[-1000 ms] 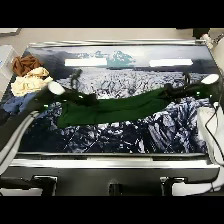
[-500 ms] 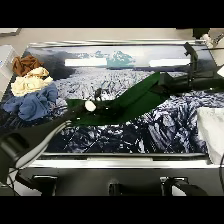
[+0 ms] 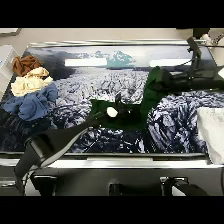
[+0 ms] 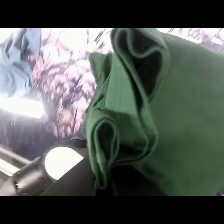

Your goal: Fold the clothes and pants, and hang the long-sleeved shirts on hangers.

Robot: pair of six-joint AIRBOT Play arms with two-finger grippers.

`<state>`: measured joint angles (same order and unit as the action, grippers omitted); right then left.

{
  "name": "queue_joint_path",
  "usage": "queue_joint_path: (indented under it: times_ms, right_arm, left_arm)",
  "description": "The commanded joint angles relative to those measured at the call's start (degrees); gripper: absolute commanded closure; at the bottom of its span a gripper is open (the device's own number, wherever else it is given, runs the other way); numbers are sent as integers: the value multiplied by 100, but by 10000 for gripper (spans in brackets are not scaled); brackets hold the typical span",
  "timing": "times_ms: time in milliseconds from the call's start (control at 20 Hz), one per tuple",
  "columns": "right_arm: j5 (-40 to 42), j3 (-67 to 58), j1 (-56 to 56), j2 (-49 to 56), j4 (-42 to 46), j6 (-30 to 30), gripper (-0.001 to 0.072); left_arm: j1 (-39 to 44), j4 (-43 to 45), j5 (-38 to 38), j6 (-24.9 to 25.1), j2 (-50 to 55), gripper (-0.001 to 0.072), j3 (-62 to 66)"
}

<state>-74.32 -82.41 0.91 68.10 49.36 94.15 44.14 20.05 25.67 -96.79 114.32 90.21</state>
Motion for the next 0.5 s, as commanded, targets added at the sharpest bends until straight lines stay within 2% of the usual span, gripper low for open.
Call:
queue_joint_path:
  times_ms: [0,150,350,450]
  right_arm:
    - [551,-7,13,564,-796,-326,675]
    - [876,-7,343,1128,-1316,-533,674]
    - [1624,-7,1403,1993,-1384,-525,674]
    - [1974,-7,1853,2500,-1714,-518,674]
  left_arm:
    - [-933,1139,1429,616,-249,681,140]
    - [-2225,2935,2227,81,-1095,680,142]
    - [-3825,4083,3329,103,-2310,679,142]
    - [-4358,4417,3814,354,-2852,679,142]
